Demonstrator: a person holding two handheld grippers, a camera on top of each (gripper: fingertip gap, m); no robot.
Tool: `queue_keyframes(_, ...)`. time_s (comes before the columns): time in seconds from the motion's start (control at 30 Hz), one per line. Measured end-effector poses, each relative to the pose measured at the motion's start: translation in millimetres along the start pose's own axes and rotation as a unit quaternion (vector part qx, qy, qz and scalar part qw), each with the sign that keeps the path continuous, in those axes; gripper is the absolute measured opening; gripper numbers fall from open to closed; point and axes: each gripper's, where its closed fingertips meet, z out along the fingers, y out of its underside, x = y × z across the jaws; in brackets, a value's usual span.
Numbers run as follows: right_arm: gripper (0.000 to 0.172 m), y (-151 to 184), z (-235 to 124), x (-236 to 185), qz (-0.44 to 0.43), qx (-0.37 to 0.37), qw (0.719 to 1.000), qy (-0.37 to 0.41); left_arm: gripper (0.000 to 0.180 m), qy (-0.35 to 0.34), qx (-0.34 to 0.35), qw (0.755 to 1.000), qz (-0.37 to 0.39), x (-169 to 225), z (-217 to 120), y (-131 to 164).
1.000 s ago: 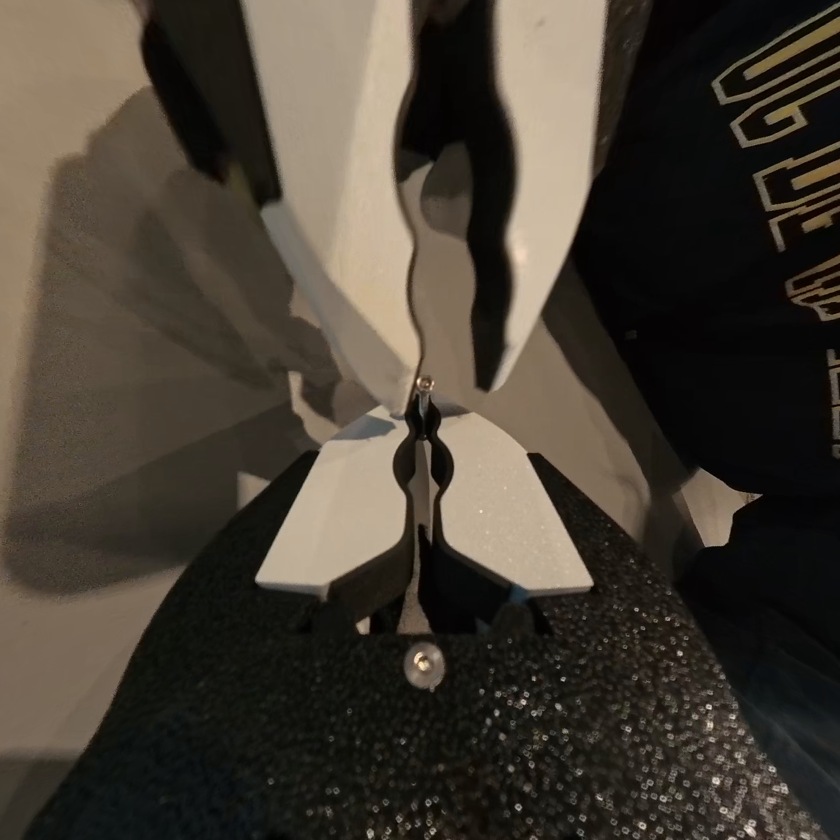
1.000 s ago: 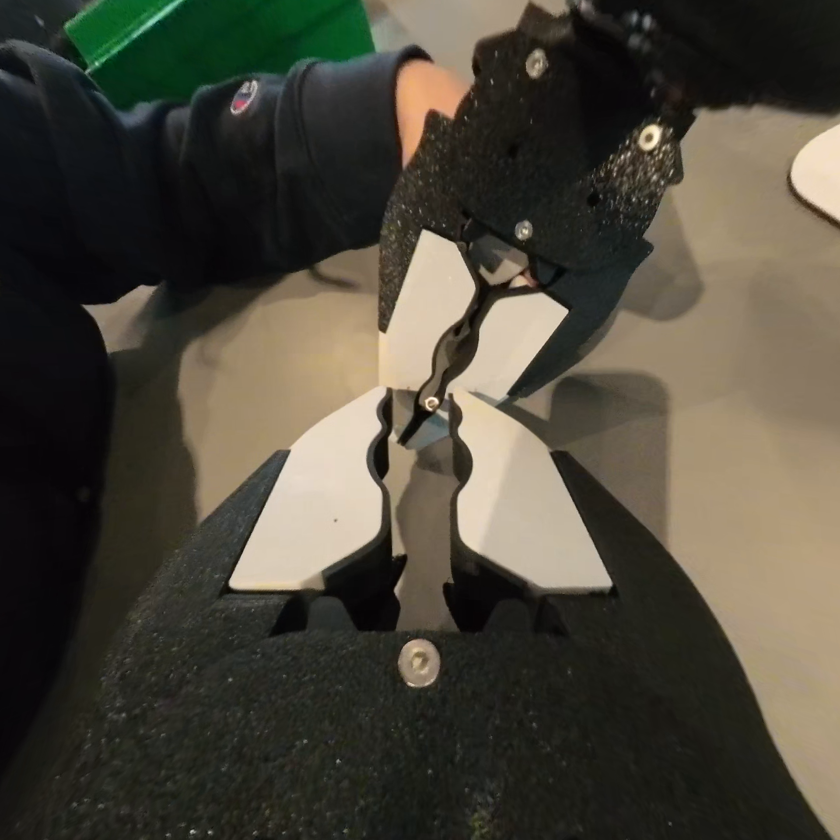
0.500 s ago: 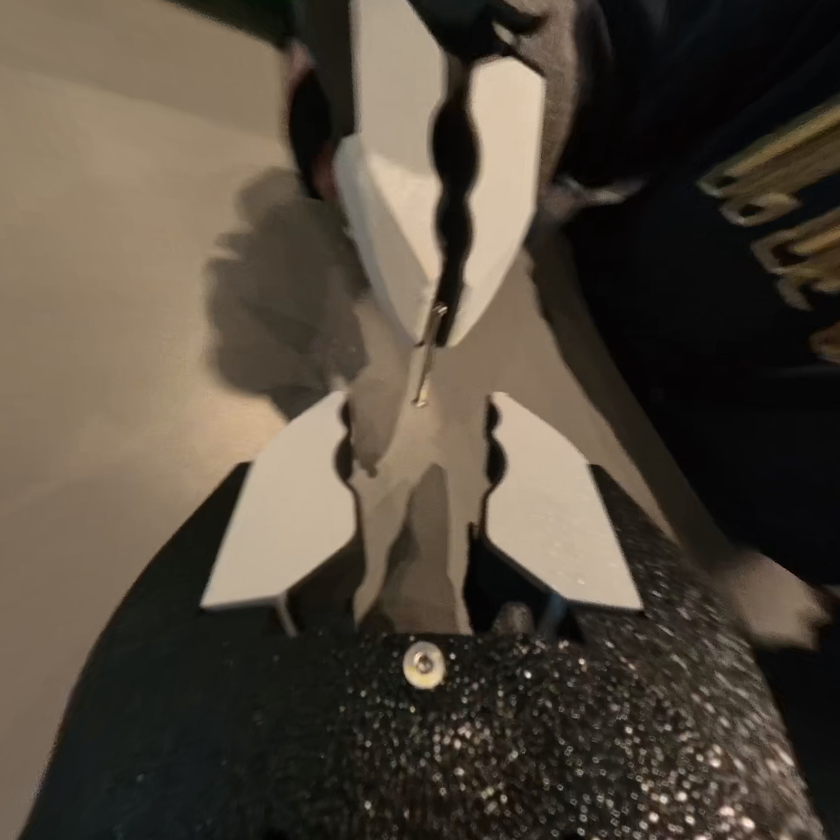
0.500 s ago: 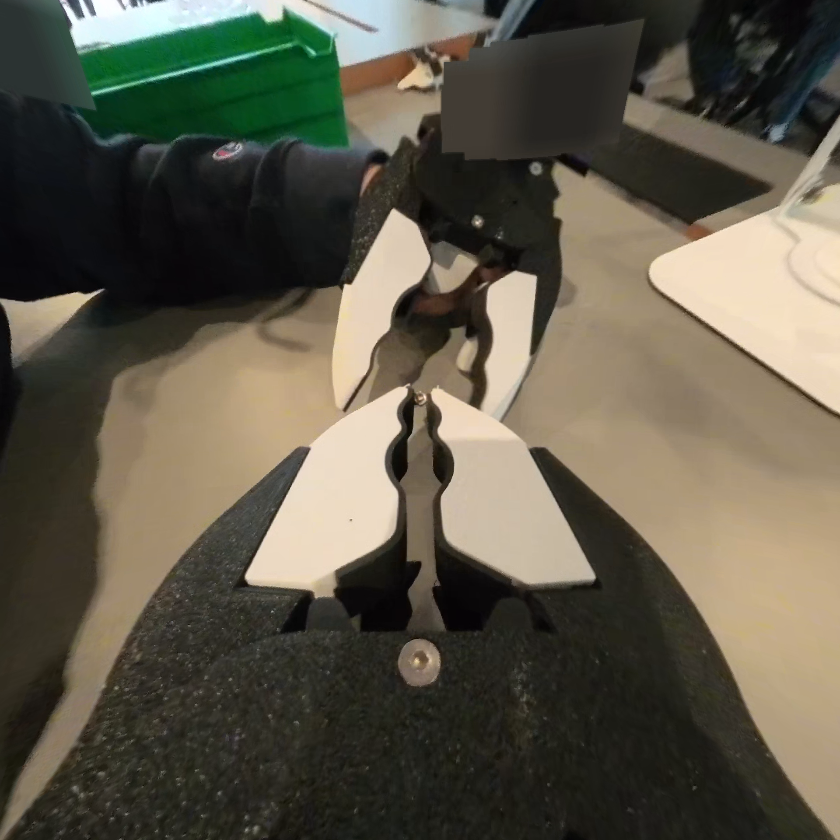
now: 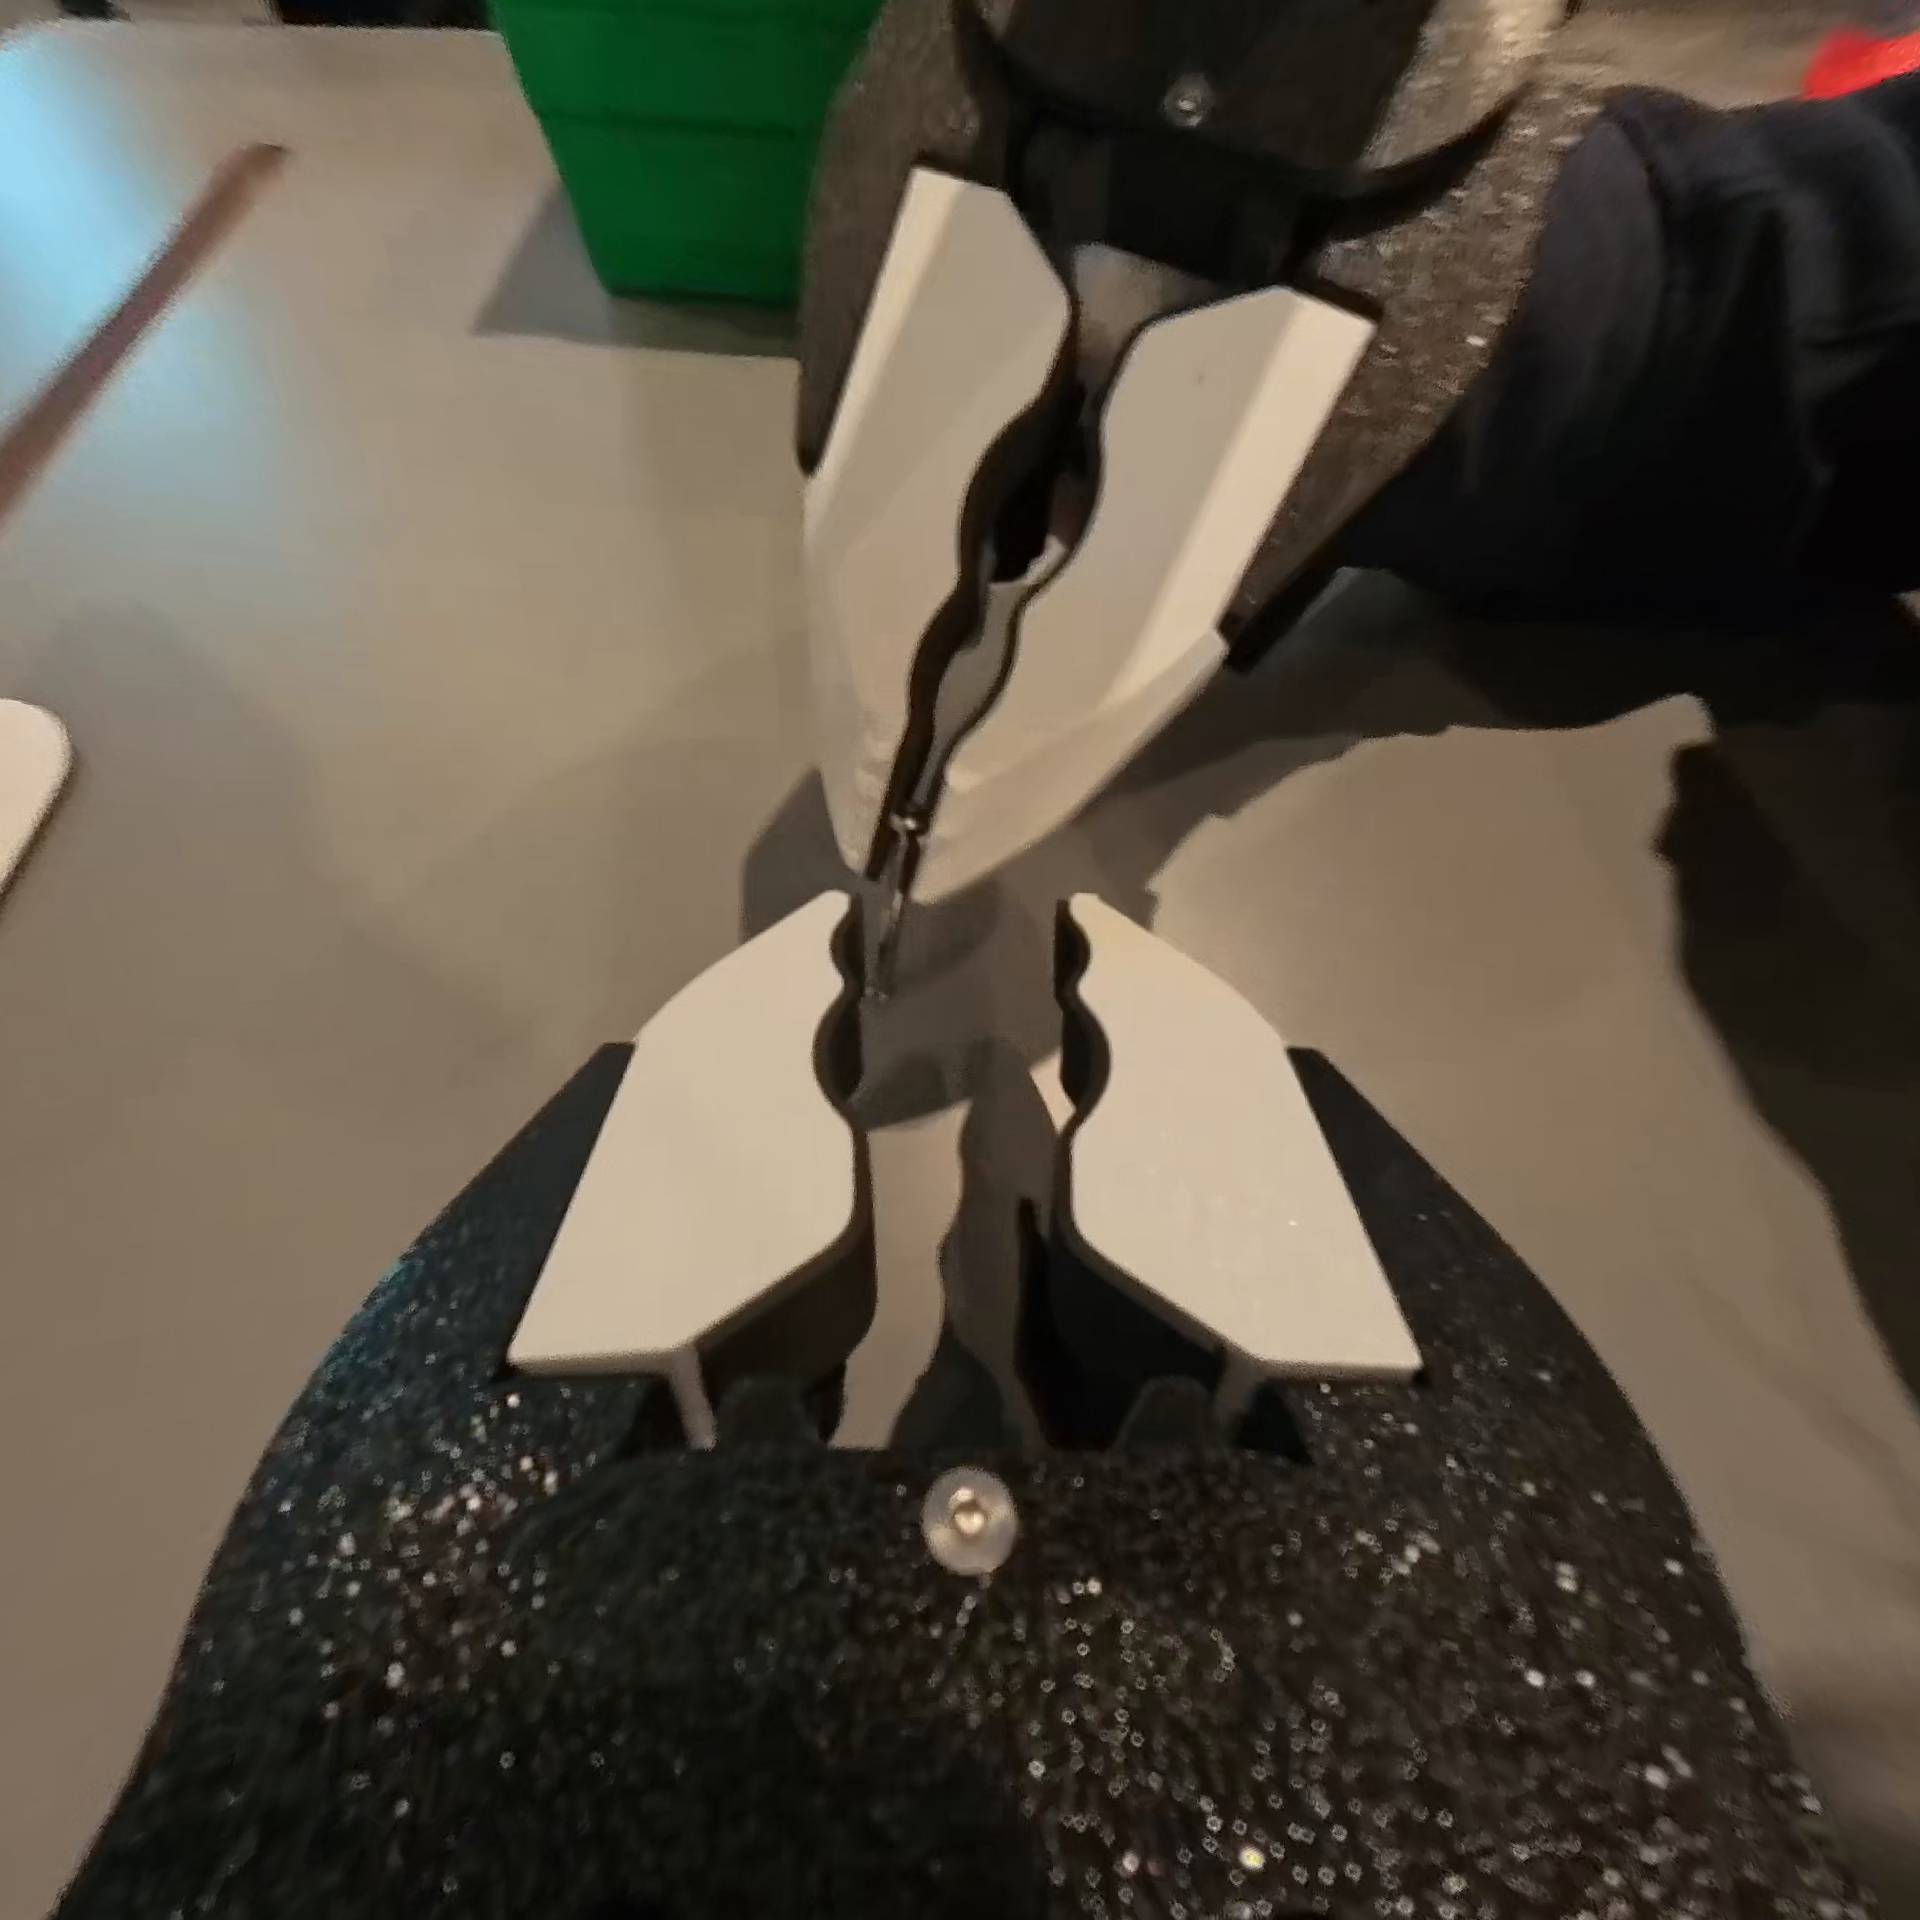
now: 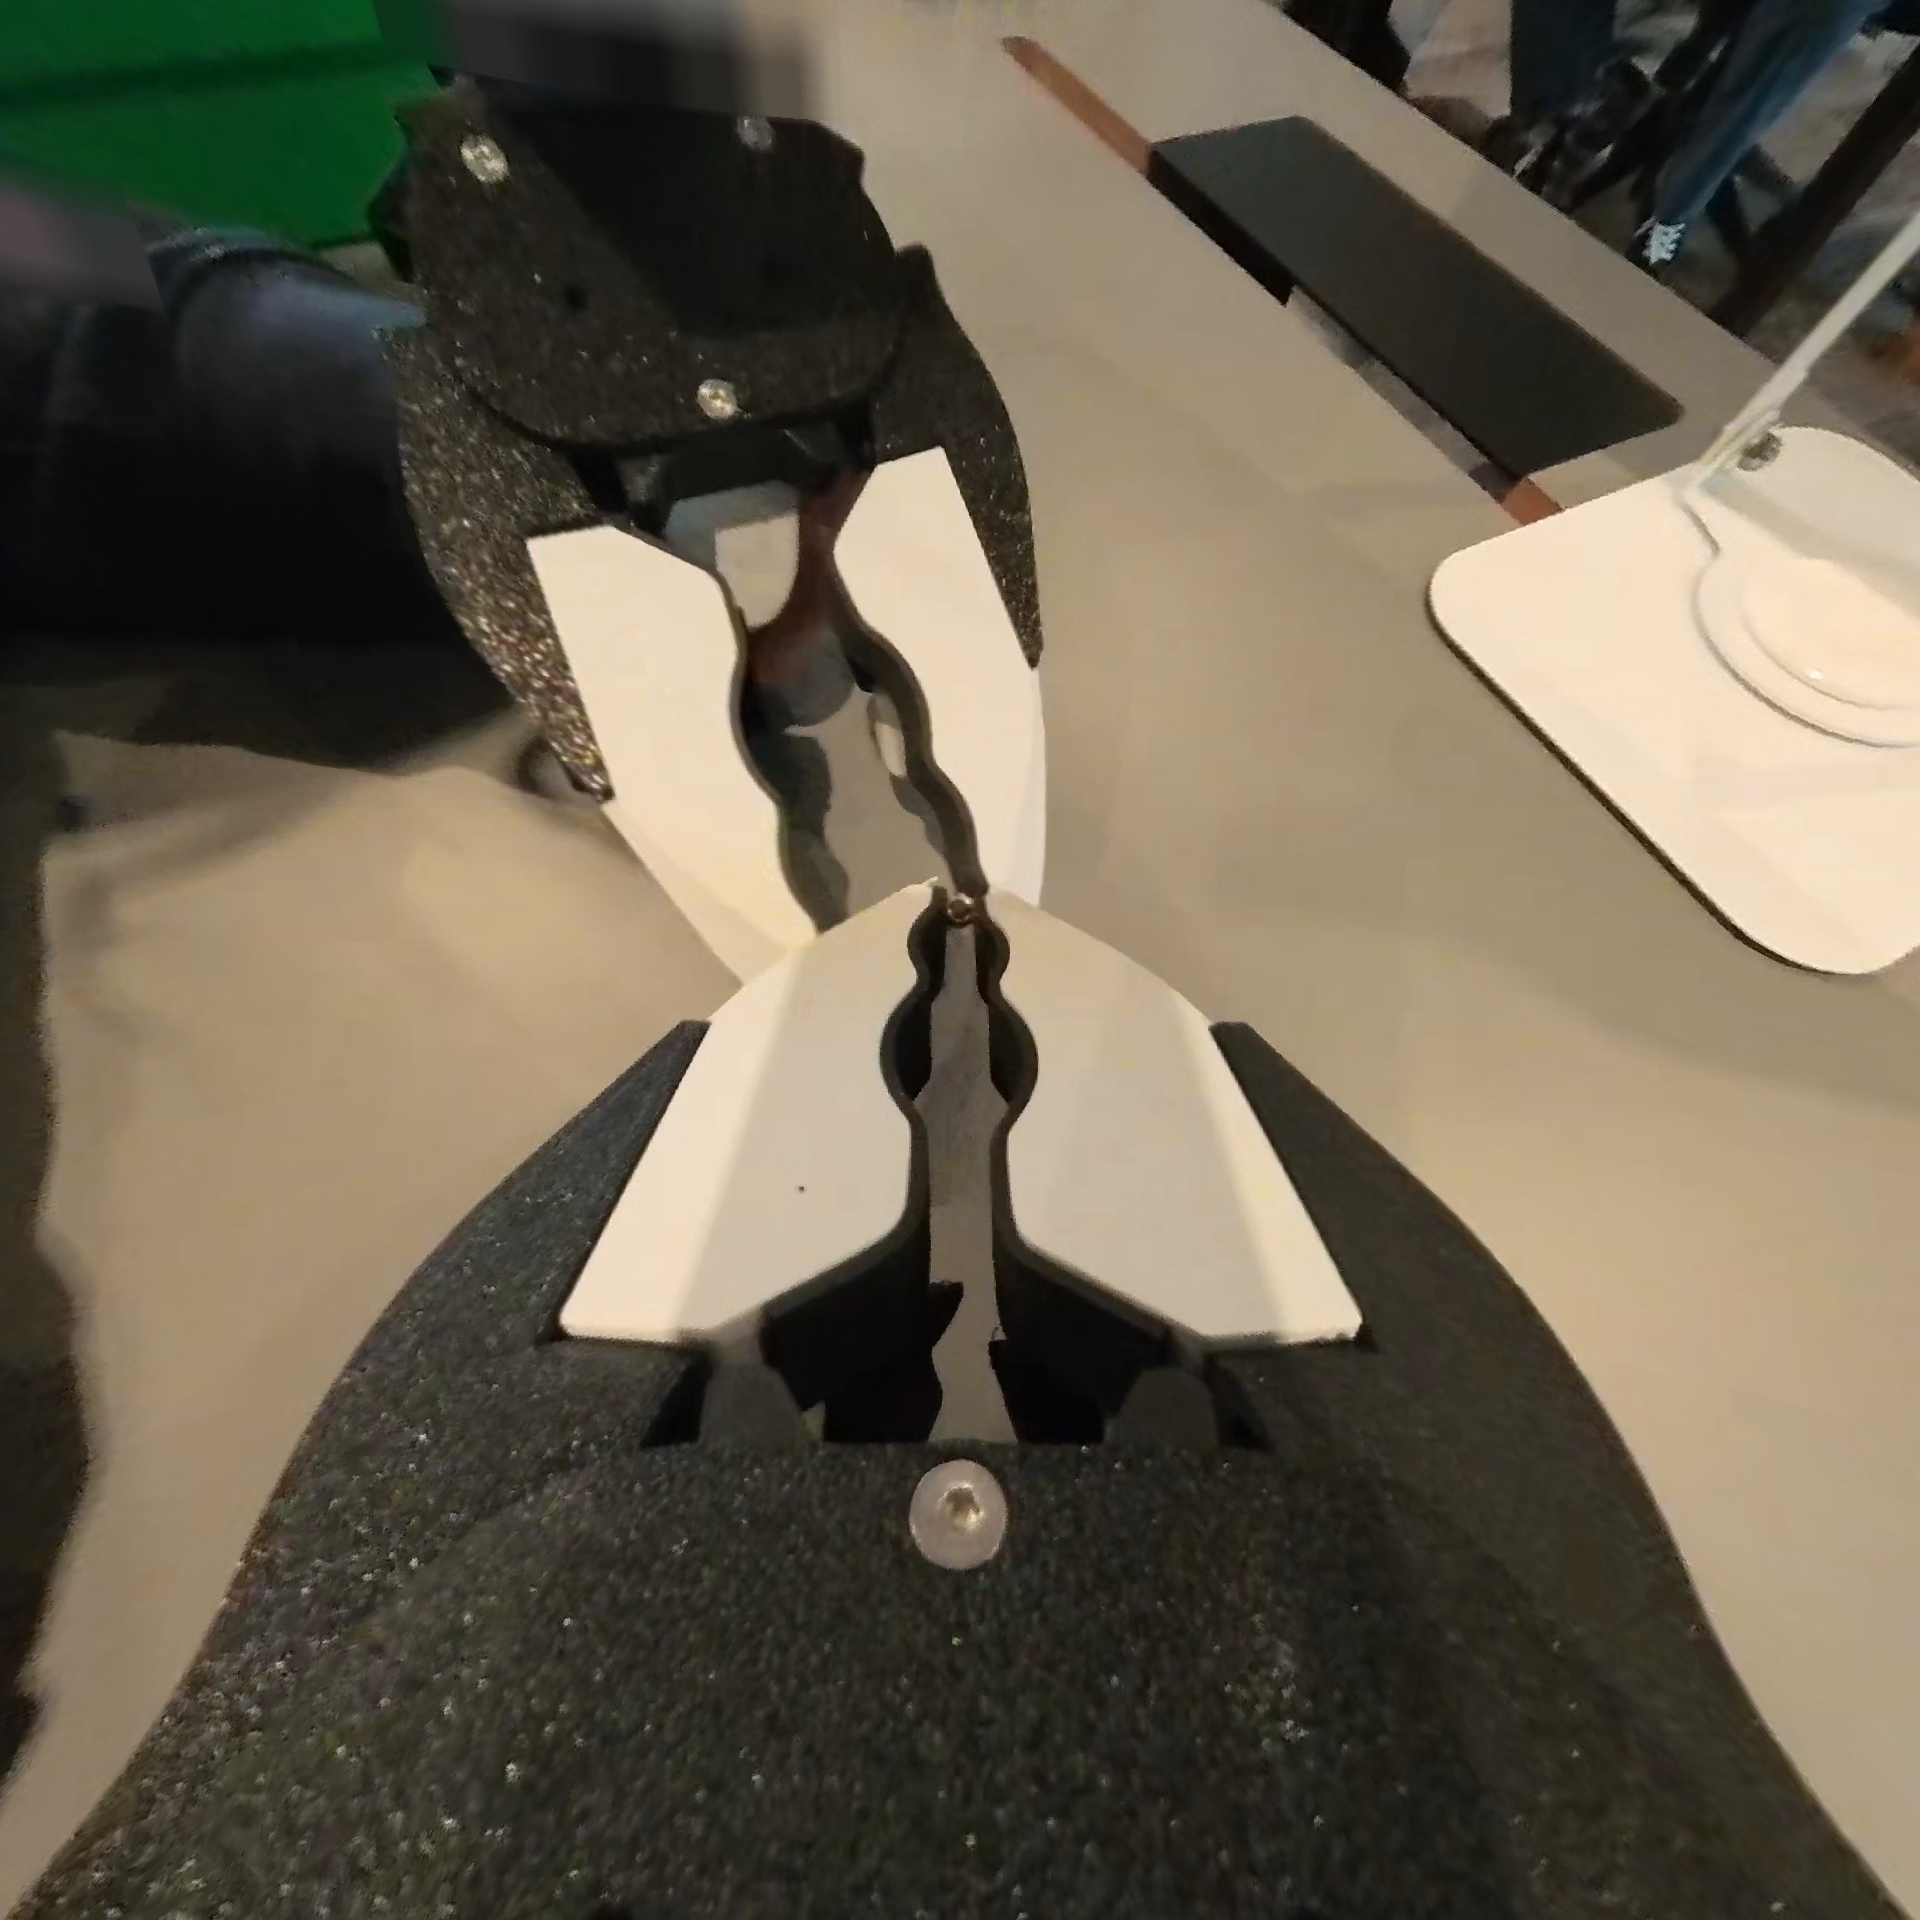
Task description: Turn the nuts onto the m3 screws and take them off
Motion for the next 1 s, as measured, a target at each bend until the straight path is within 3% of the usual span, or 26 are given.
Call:
queue_keyframes(0.3,0.005,-4,-1,-6,0.003,0.017,1.000,-0.019,0.016,-0.020,0.007,1.000,-0.023,-3,5,2)
queue_keyframes(0.37,0.005,-5,0,-7,0.005,0.023,1.000,-0.020,0.002,-0.040,0.005,0.999,-0.003,-6,5,3)
queue_keyframes(0.47,0.013,-14,-1,-2,0.013,0.072,0.997,-0.002,0.000,-0.077,0.021,0.997,0.024,-9,1,-4)
queue_keyframes(0.53,0.024,-23,-7,3,0.032,0.138,0.990,0.020,0.000,-0.073,0.060,0.996,0.000,-8,-2,-13)
queue_keyframes(0.7,0.032,-41,-23,-3,0.092,0.279,0.956,-0.002,0.000,-0.059,0.141,0.987,-0.052,-13,-17,-28)
queue_keyframes(1.0,0.024,-47,-21,-13,0.086,0.301,0.949,-0.037,0.000,-0.034,0.151,0.986,-0.055,-9,-18,-30)
